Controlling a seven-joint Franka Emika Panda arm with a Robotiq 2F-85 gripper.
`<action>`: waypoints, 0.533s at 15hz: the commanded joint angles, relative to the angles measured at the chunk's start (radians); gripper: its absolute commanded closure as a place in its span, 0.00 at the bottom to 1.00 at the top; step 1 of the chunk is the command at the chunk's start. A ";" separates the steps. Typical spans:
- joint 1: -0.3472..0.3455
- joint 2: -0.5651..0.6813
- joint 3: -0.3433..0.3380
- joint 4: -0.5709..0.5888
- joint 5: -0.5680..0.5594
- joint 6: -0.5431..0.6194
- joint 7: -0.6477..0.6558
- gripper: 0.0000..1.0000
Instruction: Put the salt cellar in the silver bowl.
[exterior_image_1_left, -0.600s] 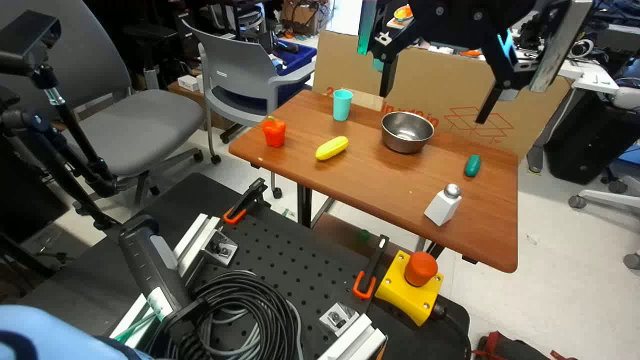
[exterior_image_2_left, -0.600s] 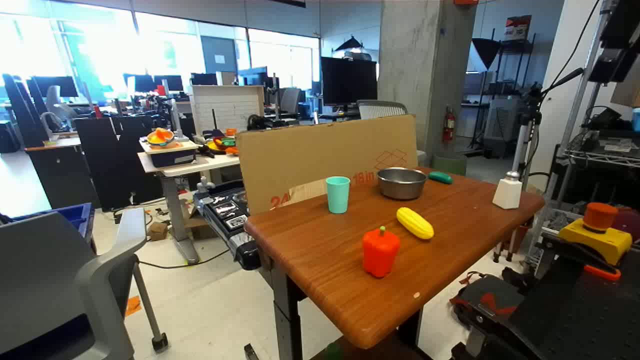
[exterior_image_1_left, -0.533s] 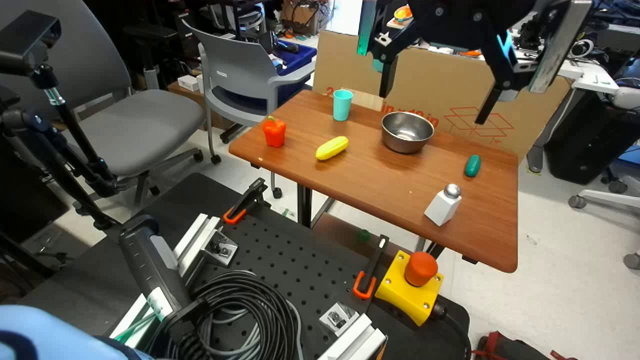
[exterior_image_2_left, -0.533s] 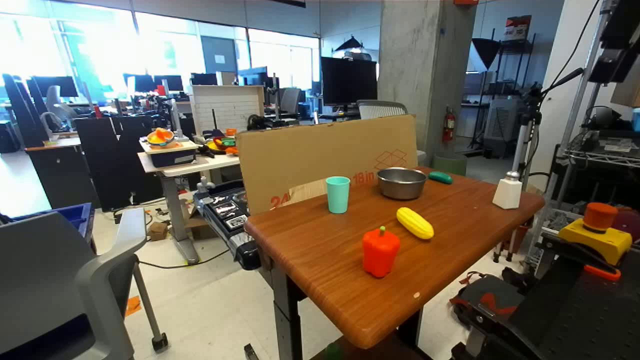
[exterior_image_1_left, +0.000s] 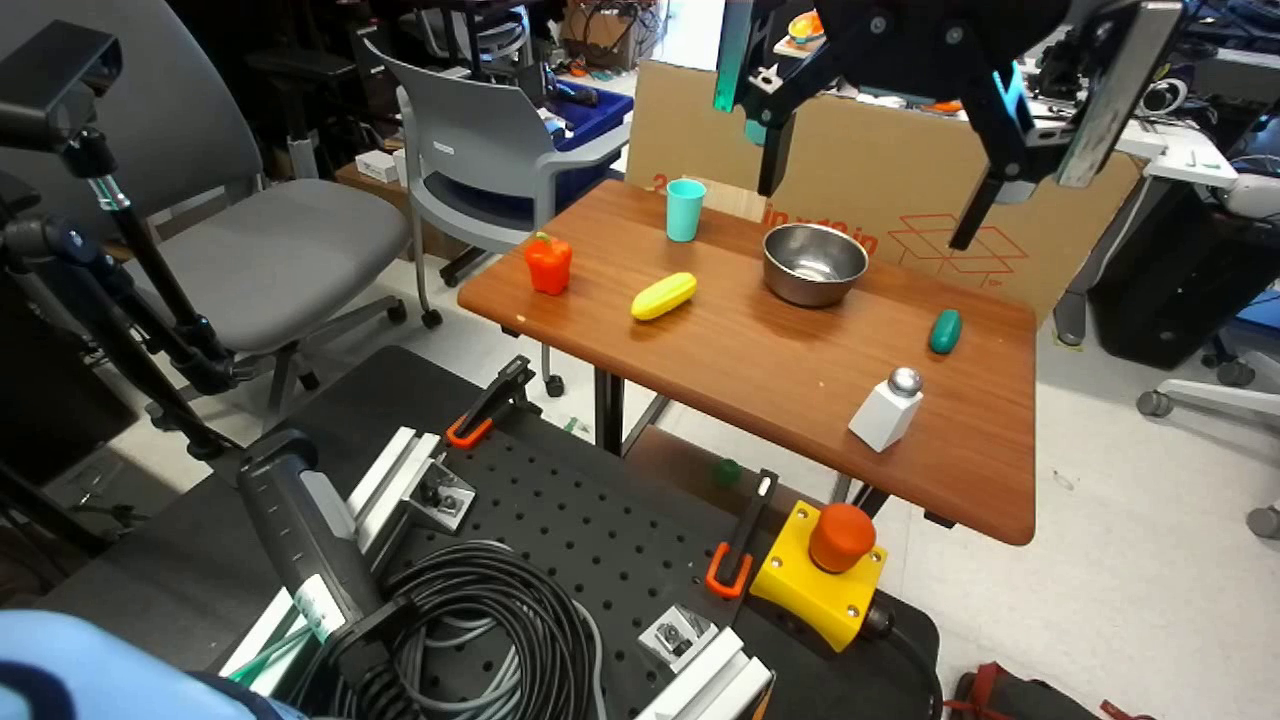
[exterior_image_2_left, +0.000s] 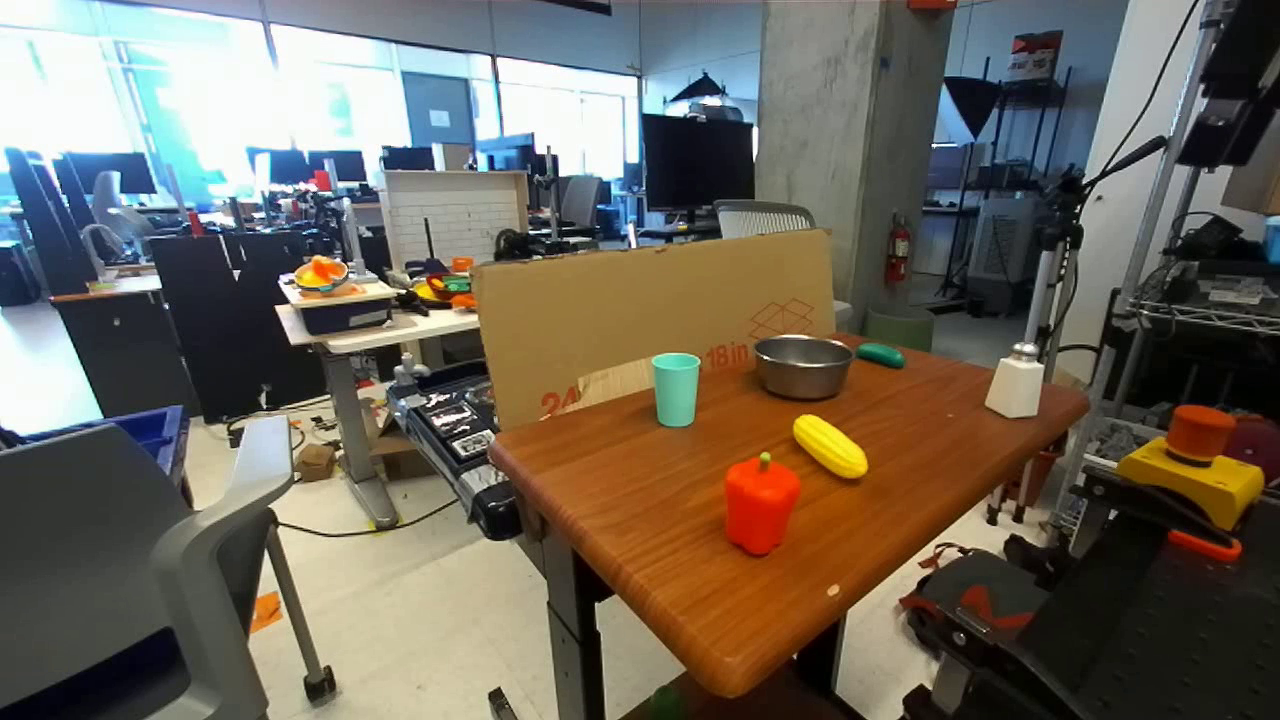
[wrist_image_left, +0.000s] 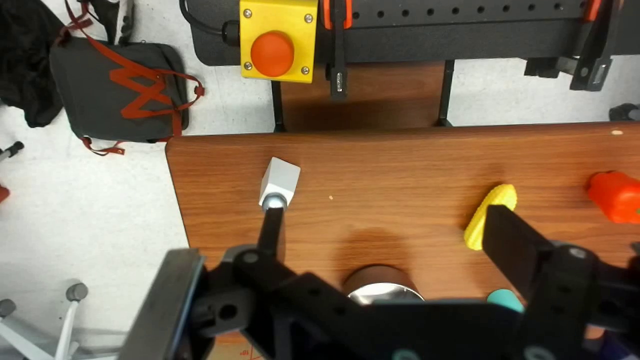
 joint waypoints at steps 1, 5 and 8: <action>-0.005 0.011 0.001 0.004 0.015 0.010 -0.010 0.00; 0.005 0.073 -0.030 0.018 0.032 0.084 -0.034 0.00; 0.007 0.183 -0.046 0.067 0.053 0.125 -0.031 0.00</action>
